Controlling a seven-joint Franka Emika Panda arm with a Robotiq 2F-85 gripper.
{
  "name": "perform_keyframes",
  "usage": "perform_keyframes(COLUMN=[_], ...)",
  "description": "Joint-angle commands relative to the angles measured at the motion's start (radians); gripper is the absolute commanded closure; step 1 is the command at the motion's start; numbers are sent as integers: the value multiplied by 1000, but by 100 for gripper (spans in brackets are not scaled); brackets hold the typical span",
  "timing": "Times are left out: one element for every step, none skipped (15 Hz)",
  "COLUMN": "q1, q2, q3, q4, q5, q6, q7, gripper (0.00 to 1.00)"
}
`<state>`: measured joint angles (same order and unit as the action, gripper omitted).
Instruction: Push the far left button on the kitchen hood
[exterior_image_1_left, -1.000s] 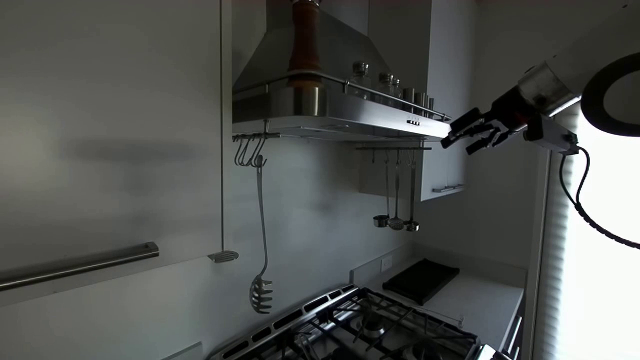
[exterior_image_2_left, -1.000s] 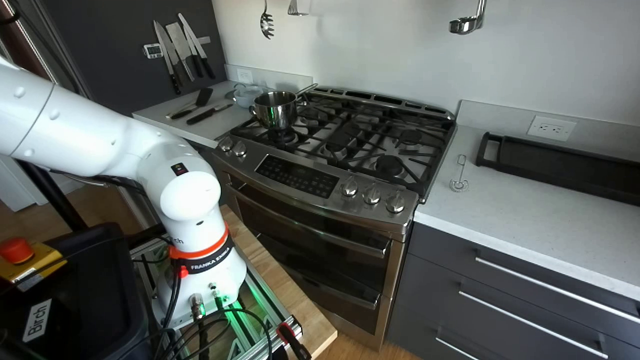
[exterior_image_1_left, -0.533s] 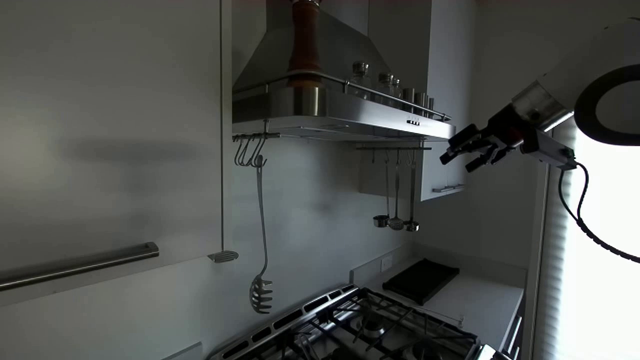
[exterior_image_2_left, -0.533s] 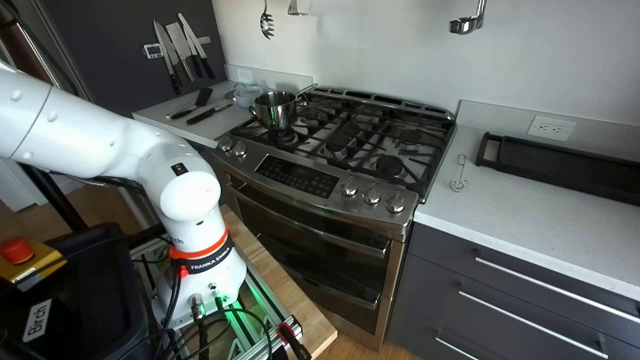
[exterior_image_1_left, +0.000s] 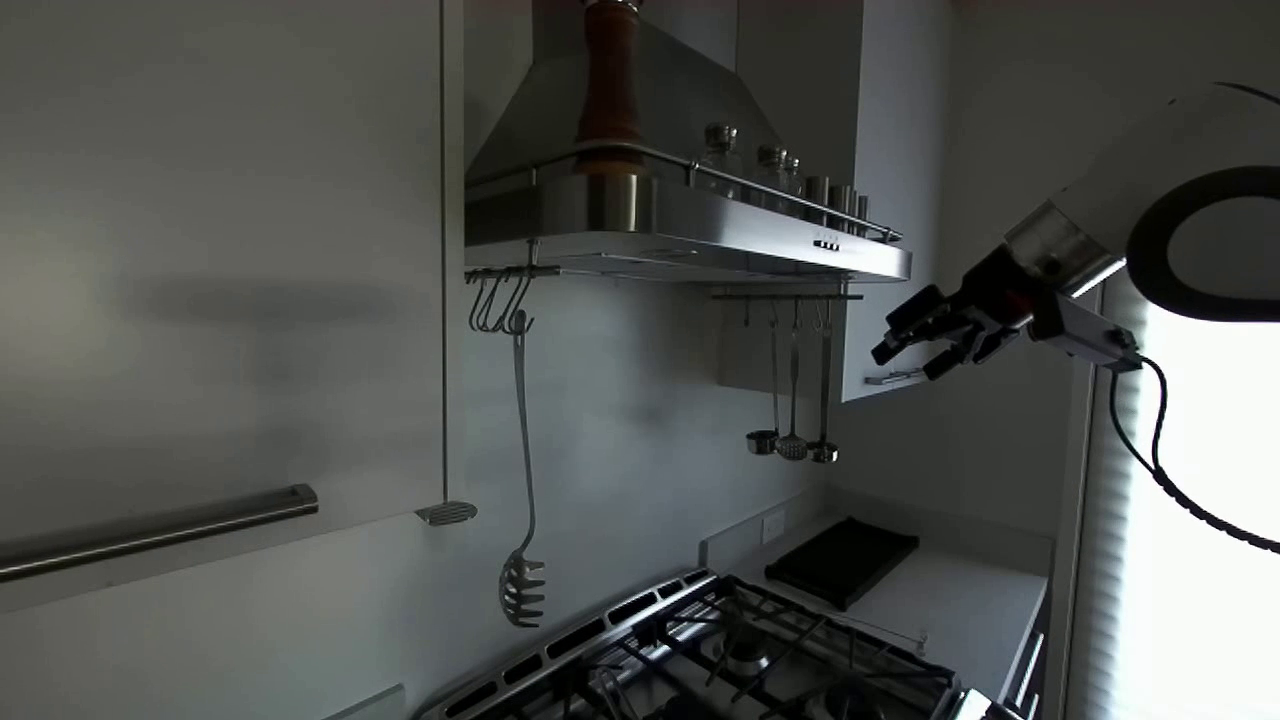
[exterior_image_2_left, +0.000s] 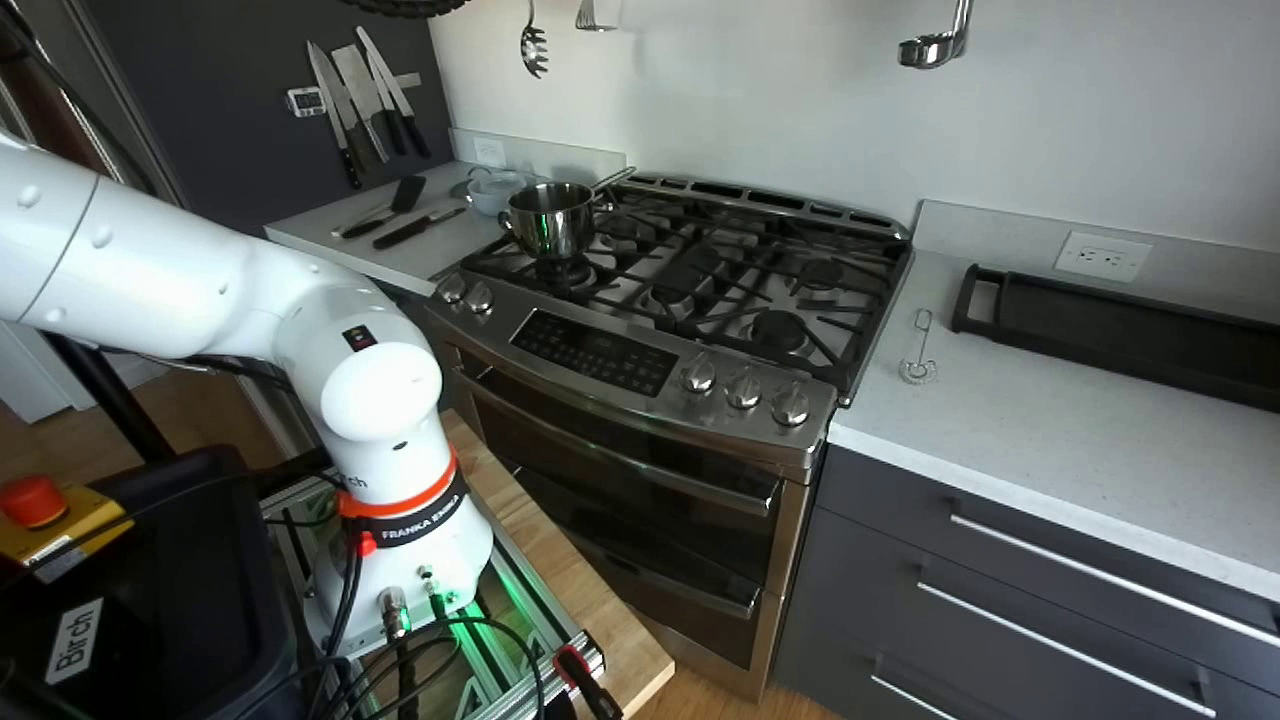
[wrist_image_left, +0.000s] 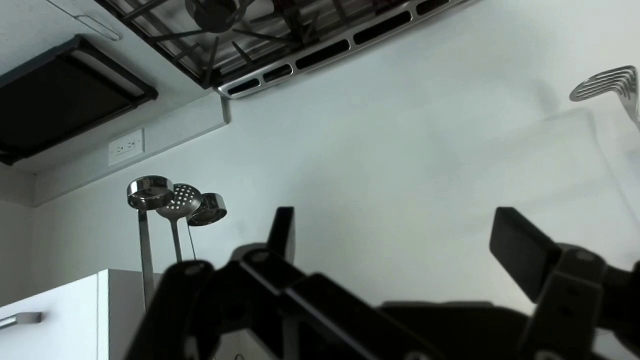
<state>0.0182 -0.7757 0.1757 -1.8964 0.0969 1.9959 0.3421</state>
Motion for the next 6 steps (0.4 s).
perform_keyframes(q1=[-7,-7,-7,-7,-7,-7], q2=[1,0,-1,-2,-3,-3], q3=[3,3,3,3,3,3], q4=[5,5,4,4,4,4], q5=[5,5,5,6,6,6], q6=[-3,-3,-3,-3,-3,-3], q7=[-3,-3,-3,-3,-3,-3], gripper=[0,0,0,0,0,0])
